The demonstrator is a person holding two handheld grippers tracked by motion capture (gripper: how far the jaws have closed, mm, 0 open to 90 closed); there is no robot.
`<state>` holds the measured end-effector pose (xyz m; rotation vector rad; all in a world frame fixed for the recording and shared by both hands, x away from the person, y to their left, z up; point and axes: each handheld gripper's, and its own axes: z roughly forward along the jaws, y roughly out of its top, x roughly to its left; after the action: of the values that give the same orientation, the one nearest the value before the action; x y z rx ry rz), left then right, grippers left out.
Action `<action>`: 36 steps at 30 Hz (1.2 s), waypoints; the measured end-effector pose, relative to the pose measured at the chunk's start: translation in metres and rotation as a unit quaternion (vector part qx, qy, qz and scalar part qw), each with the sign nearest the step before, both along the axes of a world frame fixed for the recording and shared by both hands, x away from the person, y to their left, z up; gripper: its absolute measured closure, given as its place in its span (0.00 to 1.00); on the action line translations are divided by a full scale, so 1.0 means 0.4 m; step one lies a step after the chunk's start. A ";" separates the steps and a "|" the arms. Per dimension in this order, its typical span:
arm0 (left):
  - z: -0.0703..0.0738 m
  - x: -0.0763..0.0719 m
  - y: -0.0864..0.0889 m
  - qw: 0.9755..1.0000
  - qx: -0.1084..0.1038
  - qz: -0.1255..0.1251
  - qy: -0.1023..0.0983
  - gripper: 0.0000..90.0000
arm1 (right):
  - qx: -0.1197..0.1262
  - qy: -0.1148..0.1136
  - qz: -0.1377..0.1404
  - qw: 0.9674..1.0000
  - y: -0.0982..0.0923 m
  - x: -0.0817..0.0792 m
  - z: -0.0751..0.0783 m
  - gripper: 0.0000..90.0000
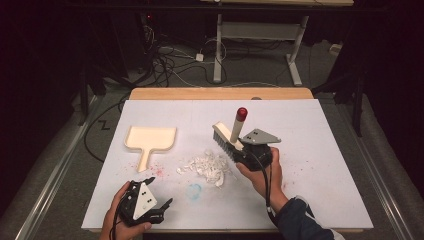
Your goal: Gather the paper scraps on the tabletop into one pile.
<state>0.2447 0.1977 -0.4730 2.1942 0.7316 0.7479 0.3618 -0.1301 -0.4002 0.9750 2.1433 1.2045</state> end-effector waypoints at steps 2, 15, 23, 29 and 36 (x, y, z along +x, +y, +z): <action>0.003 -0.002 0.005 1.000 -0.006 0.005 -0.003 0.19 | 0.005 0.001 0.010 1.000 0.004 -0.006 0.005 0.76; 0.015 -0.018 0.024 0.999 -0.028 0.024 -0.018 0.18 | 0.012 0.044 0.121 0.992 0.161 -0.073 -0.016 0.76; 0.010 -0.018 0.017 1.000 -0.021 0.014 -0.015 0.18 | -0.015 0.068 0.128 0.989 0.266 -0.090 -0.088 0.76; 0.006 -0.016 0.013 1.000 -0.016 0.005 -0.007 0.18 | -0.039 0.064 0.105 0.992 0.256 -0.071 -0.080 0.76; 0.004 -0.016 0.001 1.000 -0.009 -0.002 -0.004 0.18 | -0.035 0.087 0.068 0.993 0.182 -0.032 -0.068 0.76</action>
<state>0.2383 0.1983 -0.4714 2.1754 0.7263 0.7450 0.3489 -0.0574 -0.4273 0.9467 2.4052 1.1333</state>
